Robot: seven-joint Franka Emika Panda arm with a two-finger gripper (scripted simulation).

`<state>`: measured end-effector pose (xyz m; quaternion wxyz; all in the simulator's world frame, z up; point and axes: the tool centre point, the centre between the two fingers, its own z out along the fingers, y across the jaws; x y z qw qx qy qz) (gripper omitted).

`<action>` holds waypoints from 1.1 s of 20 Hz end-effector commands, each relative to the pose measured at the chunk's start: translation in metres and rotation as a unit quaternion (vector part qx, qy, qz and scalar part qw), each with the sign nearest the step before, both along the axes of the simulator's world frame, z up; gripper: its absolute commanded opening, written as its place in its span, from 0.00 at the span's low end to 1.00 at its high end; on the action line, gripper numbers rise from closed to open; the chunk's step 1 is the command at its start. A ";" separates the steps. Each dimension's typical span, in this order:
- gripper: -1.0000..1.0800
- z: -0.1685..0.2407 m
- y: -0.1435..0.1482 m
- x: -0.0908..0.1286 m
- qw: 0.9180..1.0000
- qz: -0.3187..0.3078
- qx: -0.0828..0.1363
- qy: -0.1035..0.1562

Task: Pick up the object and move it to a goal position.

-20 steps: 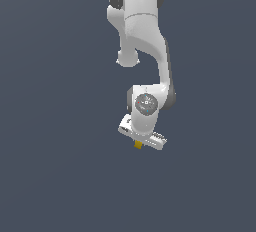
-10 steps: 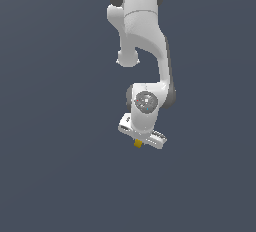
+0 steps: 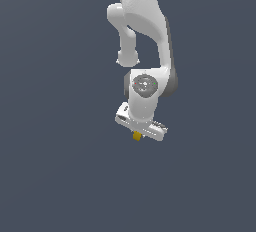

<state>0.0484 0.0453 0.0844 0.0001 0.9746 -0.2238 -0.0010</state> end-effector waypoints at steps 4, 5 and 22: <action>0.00 0.056 -0.008 -0.011 1.000 0.000 0.000 -0.001; 0.00 0.068 -0.010 -0.013 1.000 0.000 0.000 -0.001; 0.00 0.236 -0.035 -0.041 1.000 0.000 0.000 -0.001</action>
